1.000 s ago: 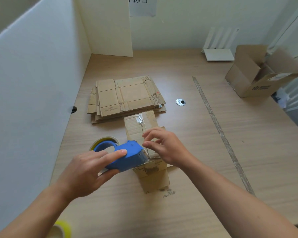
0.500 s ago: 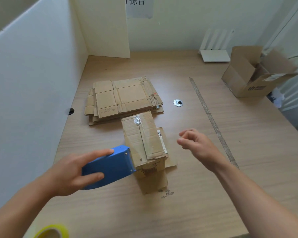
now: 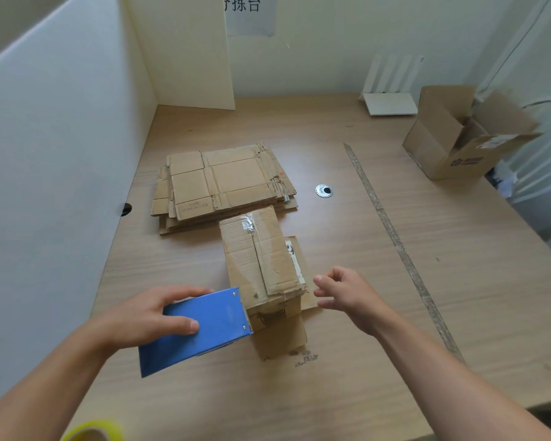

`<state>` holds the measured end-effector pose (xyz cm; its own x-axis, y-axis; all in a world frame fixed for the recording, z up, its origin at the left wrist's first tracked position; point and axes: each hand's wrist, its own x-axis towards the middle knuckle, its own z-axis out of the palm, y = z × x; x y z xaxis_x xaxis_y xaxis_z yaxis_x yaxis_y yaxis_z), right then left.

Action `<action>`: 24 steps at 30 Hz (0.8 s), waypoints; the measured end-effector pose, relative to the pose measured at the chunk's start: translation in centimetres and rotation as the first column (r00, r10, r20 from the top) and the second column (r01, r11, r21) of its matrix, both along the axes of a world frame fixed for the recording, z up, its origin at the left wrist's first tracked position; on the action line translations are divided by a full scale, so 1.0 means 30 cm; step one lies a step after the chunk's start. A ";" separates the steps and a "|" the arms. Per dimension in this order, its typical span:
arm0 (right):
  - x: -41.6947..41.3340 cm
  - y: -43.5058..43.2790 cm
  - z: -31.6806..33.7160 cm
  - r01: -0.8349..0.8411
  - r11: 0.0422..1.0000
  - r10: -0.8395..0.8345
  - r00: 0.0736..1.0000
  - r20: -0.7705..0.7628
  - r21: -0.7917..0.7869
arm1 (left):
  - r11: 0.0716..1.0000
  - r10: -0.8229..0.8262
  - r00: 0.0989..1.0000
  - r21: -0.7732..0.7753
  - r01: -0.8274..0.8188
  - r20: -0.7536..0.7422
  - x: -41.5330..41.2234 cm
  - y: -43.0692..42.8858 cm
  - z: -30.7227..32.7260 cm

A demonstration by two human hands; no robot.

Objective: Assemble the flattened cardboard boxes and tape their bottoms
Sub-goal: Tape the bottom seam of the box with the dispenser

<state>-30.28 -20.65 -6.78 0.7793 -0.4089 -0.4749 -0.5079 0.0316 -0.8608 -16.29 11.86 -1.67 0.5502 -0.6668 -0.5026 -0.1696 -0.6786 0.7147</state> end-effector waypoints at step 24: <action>0.020 0.022 -0.125 -0.026 0.998 0.041 0.942 -0.334 0.048 | 0.989 -0.027 0.997 0.146 0.039 -0.078 0.011 -0.092 0.002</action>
